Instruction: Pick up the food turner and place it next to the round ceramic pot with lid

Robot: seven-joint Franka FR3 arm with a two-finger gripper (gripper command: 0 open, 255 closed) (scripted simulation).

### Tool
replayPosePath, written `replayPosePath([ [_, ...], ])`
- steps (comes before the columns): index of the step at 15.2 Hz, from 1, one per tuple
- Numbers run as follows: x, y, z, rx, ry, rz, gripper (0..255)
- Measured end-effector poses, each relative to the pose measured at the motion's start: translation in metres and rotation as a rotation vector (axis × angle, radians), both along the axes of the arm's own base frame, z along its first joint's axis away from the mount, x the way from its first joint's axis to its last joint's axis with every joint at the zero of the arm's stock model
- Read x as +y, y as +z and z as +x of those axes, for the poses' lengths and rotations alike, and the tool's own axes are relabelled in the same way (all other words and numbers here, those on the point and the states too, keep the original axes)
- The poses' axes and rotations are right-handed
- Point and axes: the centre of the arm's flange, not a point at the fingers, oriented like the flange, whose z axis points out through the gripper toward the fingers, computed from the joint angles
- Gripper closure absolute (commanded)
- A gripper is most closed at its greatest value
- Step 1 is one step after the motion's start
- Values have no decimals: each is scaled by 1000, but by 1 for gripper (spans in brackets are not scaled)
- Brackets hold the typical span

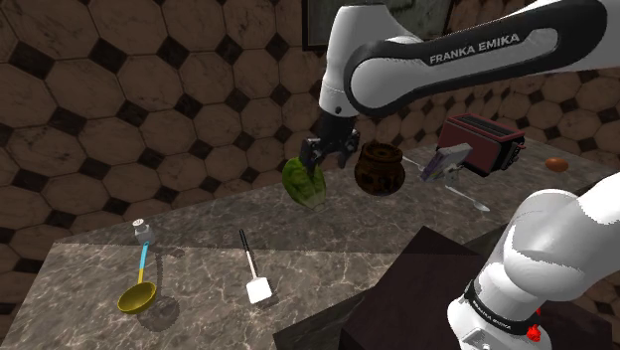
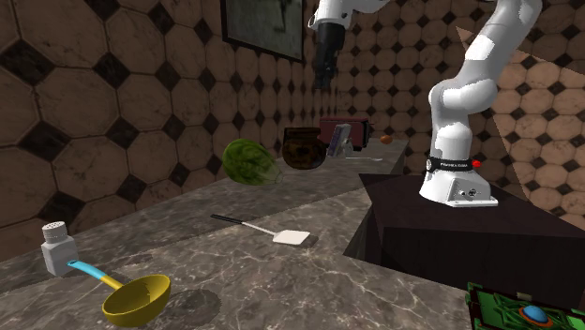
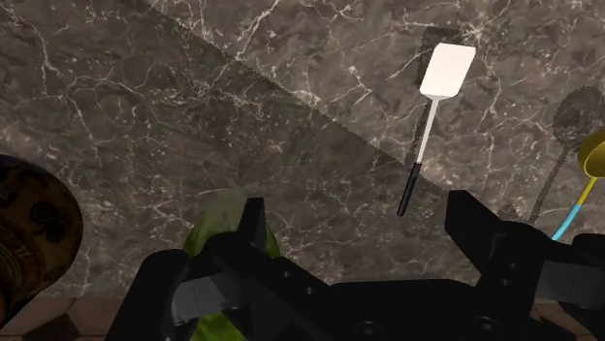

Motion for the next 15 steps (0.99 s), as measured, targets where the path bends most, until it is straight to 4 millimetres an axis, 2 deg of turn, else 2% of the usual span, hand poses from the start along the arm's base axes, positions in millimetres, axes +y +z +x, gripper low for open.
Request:
replayPosePath([
  [7,48,-72,49,23,-39,-10,0],
  [15,99,-150,94,49,-85,-22,0],
])
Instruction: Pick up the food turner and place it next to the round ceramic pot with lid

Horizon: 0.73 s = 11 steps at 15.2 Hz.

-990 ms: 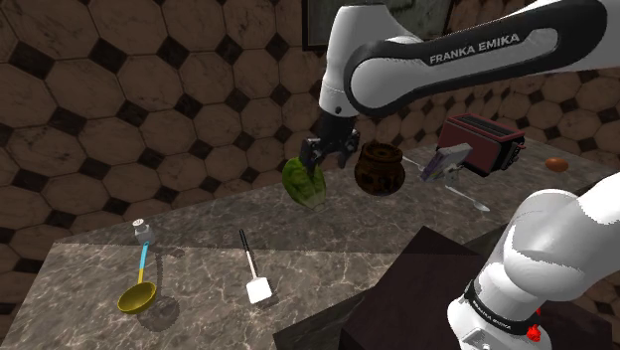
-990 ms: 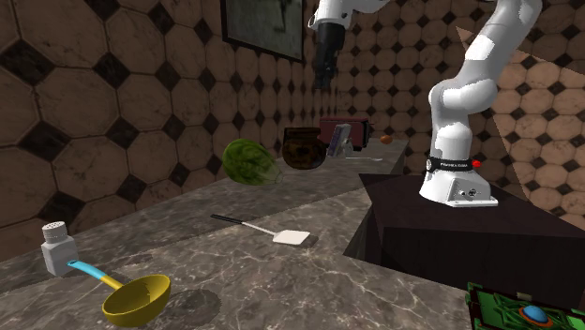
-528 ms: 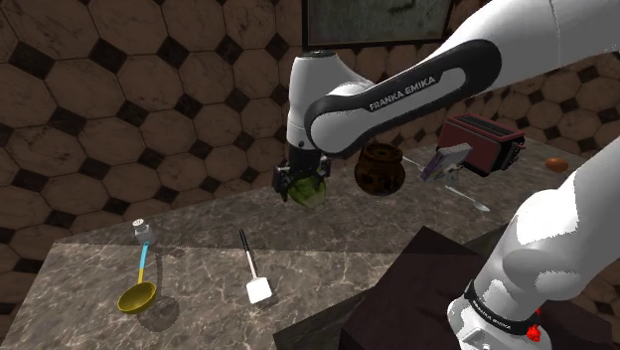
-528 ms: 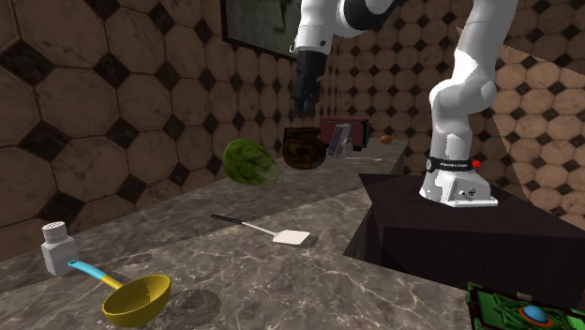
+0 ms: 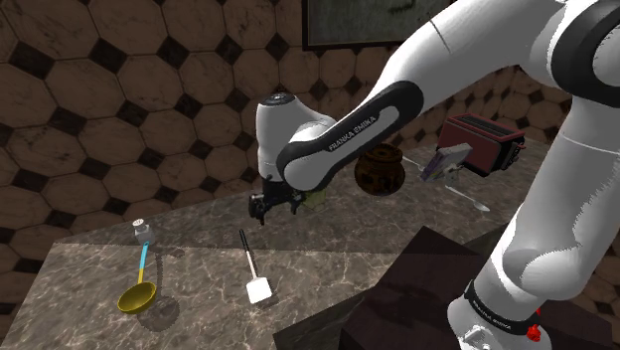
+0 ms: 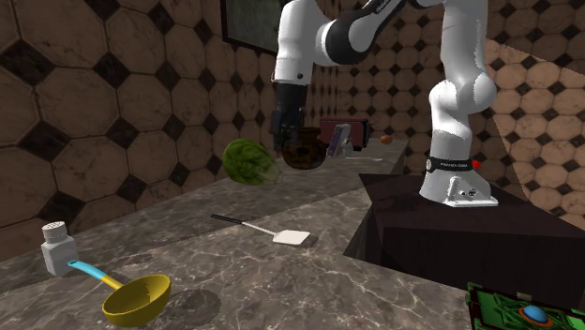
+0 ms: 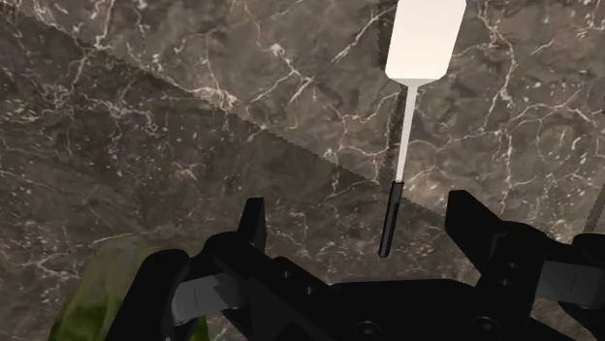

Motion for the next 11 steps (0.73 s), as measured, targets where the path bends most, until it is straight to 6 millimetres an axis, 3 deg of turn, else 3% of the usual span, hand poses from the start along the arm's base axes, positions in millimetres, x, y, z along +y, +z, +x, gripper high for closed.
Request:
replayPosePath([
  [11,64,-120,68,36,-62,-14,0],
])
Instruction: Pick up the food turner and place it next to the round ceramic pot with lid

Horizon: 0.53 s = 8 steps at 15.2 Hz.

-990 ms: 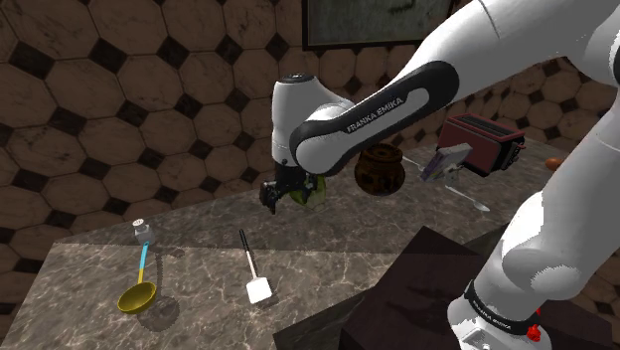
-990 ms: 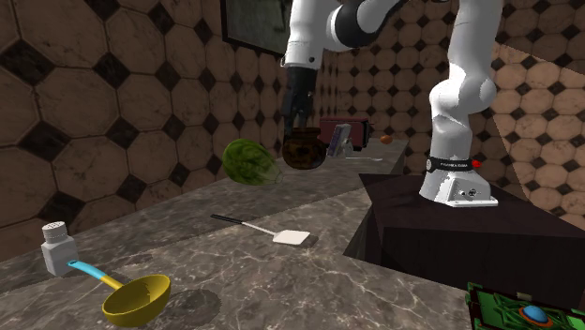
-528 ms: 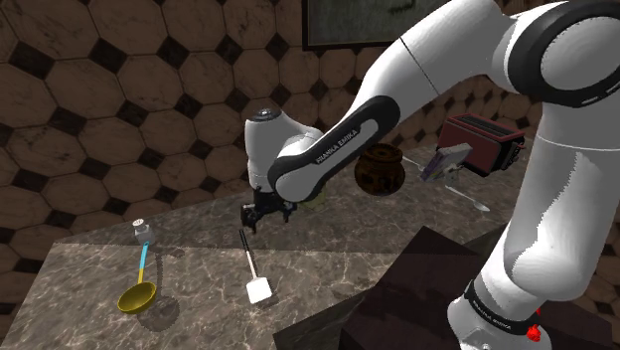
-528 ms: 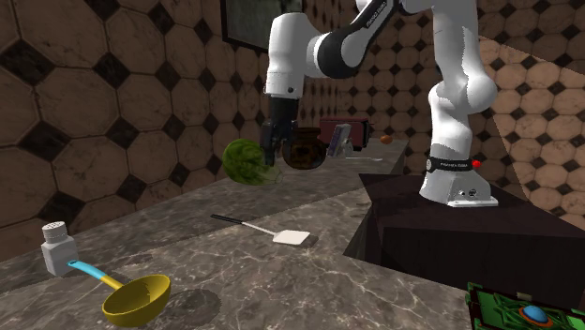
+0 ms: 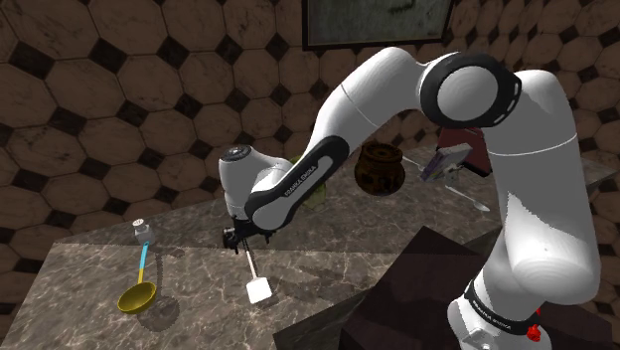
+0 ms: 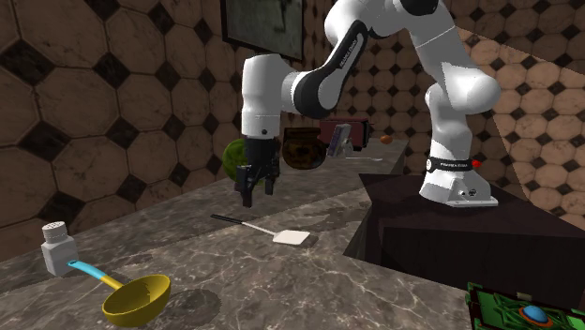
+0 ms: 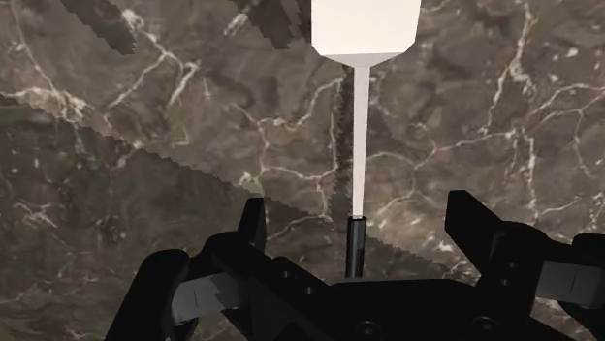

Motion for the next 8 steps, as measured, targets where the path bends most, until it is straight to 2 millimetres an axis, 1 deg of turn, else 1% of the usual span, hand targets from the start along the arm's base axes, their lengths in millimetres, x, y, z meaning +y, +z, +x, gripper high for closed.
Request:
replayPosePath([
  [1,3,-10,8,3,-6,-2,0],
  [3,9,-23,13,6,-10,-3,0],
  [8,10,-51,14,6,-12,-4,0],
])
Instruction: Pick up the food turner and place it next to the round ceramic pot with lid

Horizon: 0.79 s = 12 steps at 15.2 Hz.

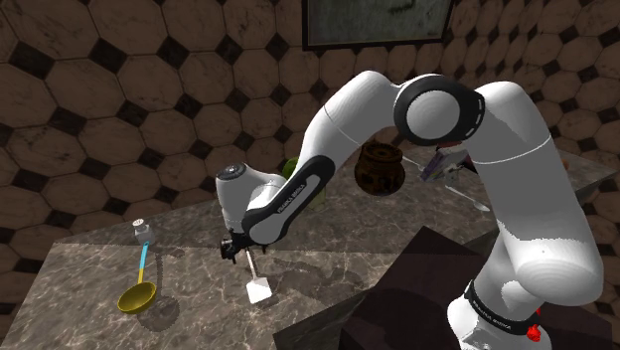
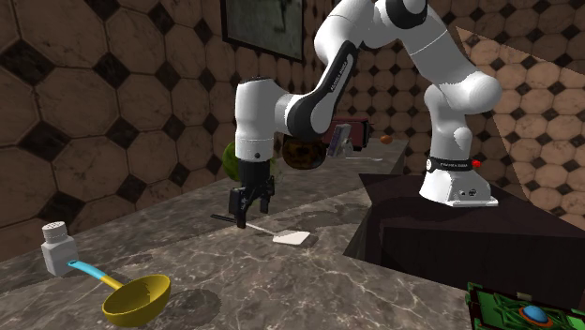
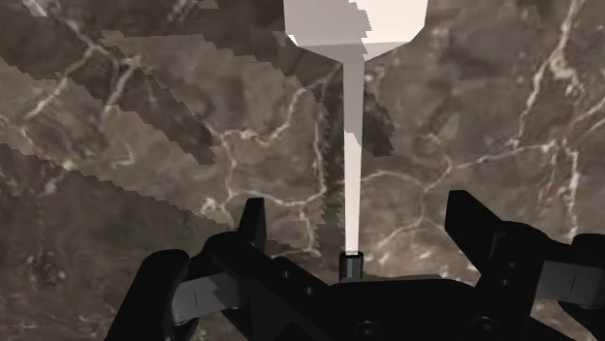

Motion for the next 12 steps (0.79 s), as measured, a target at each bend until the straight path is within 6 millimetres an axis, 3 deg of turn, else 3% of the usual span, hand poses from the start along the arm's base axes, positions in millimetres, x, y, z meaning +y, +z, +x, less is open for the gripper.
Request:
replayPosePath([
  [8,0,-8,2,0,0,0,0],
  [9,0,-8,2,0,0,0,255],
  [12,0,-8,2,0,0,0,255],
])
